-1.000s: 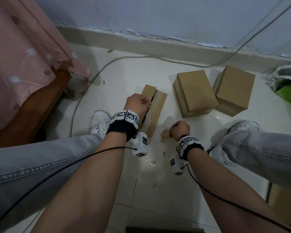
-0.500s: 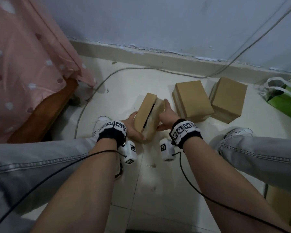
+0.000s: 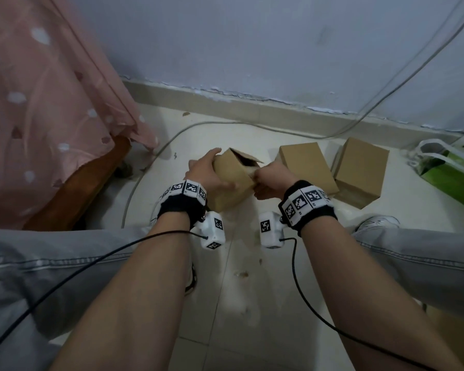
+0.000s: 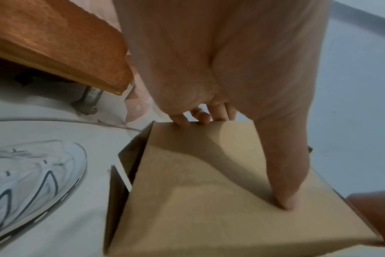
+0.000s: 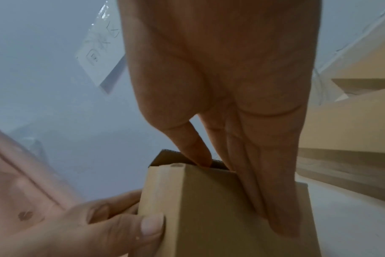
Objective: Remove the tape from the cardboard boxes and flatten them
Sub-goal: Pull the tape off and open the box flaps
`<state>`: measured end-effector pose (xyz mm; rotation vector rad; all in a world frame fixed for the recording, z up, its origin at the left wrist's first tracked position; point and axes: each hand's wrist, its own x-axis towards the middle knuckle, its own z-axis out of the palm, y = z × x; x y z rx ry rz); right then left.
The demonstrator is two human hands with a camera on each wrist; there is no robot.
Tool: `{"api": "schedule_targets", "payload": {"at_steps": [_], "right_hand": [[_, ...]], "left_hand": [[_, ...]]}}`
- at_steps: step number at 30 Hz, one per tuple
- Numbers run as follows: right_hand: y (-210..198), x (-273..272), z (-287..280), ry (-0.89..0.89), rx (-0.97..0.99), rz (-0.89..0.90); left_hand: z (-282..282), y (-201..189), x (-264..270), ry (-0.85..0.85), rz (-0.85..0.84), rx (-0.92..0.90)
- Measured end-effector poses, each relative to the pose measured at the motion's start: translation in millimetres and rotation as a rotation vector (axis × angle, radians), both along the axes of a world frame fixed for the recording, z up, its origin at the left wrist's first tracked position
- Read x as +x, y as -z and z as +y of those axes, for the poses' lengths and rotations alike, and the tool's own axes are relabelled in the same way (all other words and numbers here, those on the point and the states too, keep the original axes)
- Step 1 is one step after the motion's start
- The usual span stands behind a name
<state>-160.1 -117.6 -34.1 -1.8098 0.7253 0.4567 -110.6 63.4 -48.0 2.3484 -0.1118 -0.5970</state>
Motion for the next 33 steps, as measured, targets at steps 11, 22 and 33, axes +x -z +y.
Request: {"api": "schedule_targets", "payload": {"at_steps": [11,22,33], "right_hand": [[38,-11,-8,-0.201,-0.061,0.168],[36,-9,-11,-0.278,-0.508,-0.084],[40,-14,-1,-0.320,-0.612,-0.168]], "left_hand": [[-20,28,-23,0.354,-0.096,0.328],[-17,44,-20,0.253,-0.108,0.252],[-18,50,-18,0.228,-0.102,0.223]]}}
